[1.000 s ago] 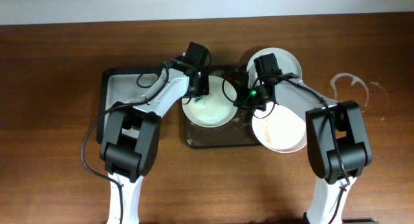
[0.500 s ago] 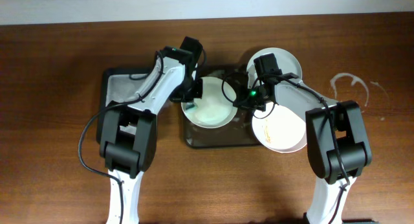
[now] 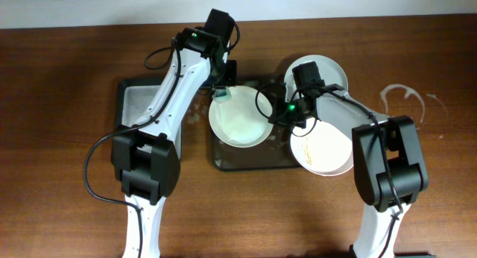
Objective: Clean dirty plates on tray and stack at the side
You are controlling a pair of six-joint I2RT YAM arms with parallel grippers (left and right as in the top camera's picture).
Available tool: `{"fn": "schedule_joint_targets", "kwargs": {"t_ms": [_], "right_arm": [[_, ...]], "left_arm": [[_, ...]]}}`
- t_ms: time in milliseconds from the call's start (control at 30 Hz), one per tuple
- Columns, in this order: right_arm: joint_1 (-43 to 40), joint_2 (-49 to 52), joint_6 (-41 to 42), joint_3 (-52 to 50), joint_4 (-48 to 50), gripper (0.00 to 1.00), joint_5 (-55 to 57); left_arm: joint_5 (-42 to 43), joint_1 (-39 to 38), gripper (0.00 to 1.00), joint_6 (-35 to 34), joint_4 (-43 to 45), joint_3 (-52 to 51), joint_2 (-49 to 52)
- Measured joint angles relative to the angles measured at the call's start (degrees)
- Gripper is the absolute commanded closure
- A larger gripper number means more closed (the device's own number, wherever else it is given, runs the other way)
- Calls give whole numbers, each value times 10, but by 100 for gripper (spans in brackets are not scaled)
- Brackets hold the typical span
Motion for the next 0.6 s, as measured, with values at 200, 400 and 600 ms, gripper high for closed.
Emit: {"fn": "schedule_joint_targets", "kwargs": {"t_ms": [200, 400, 600], "right_arm": [[1, -54, 0, 0, -24, 96, 104], [2, -168, -27, 0, -44, 96, 217], [8, -291, -42, 2, -87, 96, 397]], "left_arm": [[1, 6, 100, 0, -1, 0, 0], [21, 23, 100, 0, -2, 0, 0], [31, 21, 100, 0, -2, 0, 0]]}}
